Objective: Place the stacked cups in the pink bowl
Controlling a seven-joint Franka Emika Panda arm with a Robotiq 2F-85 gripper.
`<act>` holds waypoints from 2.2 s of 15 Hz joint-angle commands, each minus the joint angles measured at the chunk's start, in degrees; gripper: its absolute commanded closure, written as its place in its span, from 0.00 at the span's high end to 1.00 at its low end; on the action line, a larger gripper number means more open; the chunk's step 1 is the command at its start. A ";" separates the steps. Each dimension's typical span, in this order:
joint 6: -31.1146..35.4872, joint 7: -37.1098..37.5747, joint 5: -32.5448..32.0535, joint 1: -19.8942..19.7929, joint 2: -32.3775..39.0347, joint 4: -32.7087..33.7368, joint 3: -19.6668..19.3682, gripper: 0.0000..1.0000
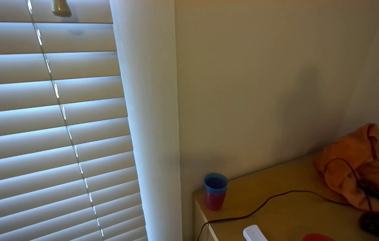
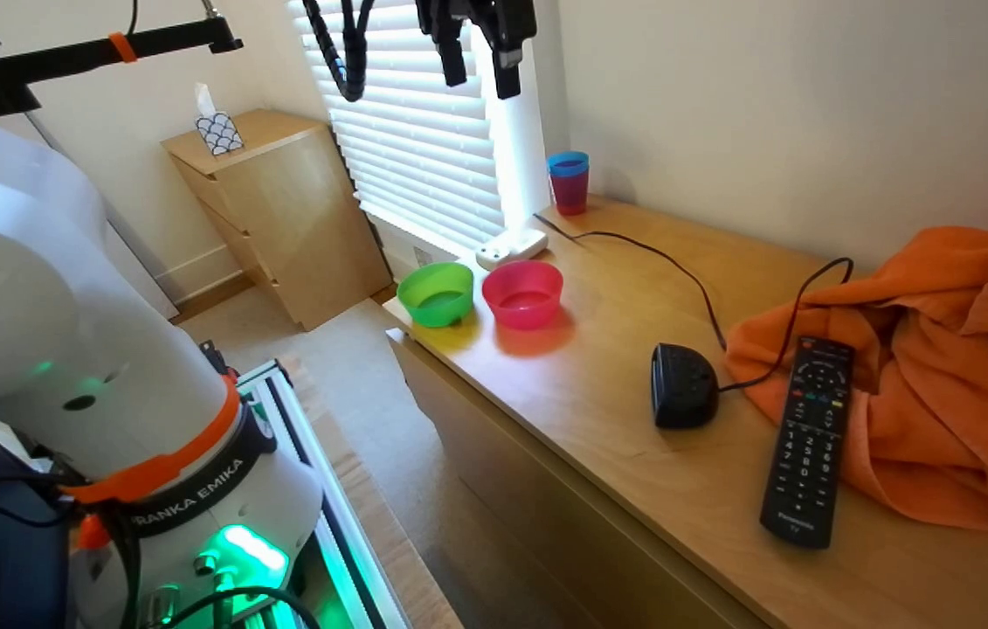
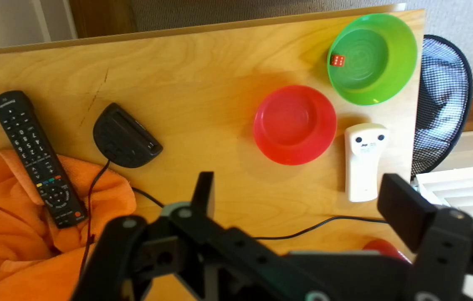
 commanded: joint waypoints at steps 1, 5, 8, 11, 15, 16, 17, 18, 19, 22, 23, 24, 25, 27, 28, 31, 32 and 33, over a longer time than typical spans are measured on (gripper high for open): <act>-0.14 0.00 -0.02 0.02 0.02 0.11 -0.03 1.00; -0.14 0.00 -0.02 0.02 0.02 0.11 -0.03 1.00; -0.14 0.00 -0.02 0.02 0.02 0.11 -0.03 1.00; -0.14 0.00 -0.02 0.02 0.02 0.11 -0.03 1.00; -0.14 0.00 -0.02 0.02 0.02 0.11 -0.03 1.00; -0.14 0.00 -0.02 0.02 0.02 0.11 -0.03 1.00; -0.14 0.00 -0.02 0.02 0.02 0.11 -0.03 1.00; -0.14 0.00 -0.02 0.02 0.02 0.11 -0.03 1.00; -0.14 0.00 -0.02 0.02 0.02 0.11 -0.03 1.00; -0.14 0.00 -0.02 0.02 0.02 0.11 -0.03 1.00; -0.14 0.00 -0.02 0.02 0.02 0.11 -0.03 1.00; -0.14 0.00 -0.02 0.02 0.02 0.11 -0.03 1.00; -0.14 0.00 -0.02 0.02 0.02 0.11 -0.03 1.00; -0.14 0.00 -0.02 0.02 0.02 0.11 -0.03 1.00; 0.58 0.69 0.84 0.11 0.61 0.39 -0.06 1.00; 7.56 3.07 2.65 0.67 4.71 1.65 1.06 1.00; 10.77 3.12 3.70 1.43 6.96 2.26 1.36 1.00; 13.69 3.28 4.49 2.05 8.98 2.78 1.80 1.00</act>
